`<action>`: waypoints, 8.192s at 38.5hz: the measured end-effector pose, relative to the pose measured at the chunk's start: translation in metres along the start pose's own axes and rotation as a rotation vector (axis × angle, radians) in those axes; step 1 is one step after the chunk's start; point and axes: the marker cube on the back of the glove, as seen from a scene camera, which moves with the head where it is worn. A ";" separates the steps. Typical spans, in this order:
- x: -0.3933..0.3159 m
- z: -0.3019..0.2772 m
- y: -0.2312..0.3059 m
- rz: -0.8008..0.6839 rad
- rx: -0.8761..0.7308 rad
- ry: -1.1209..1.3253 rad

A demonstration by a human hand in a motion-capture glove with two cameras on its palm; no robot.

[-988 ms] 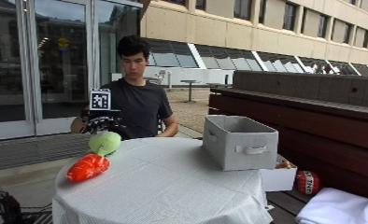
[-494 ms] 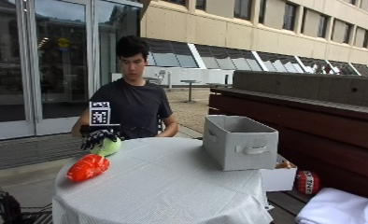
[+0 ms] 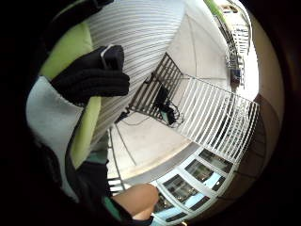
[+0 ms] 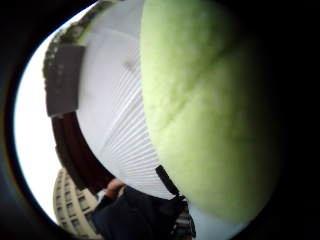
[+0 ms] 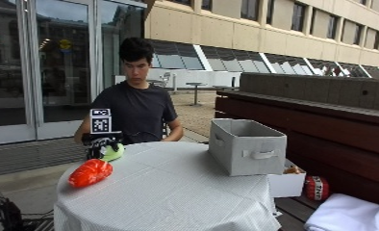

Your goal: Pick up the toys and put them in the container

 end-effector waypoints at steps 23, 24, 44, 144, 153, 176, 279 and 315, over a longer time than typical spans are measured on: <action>-0.012 -0.012 0.004 0.150 0.320 0.098; -0.013 -0.015 0.004 0.147 0.311 0.107; -0.018 -0.149 -0.023 0.020 0.176 -0.149; -0.214 -0.324 -0.163 -0.093 0.436 0.059; -0.107 -0.293 -0.173 -0.003 0.389 0.006; 0.038 -0.154 -0.218 0.134 0.249 0.024; -0.250 -0.358 -0.178 -0.122 0.487 -0.147; -0.546 -0.319 -0.152 -0.391 0.546 -0.070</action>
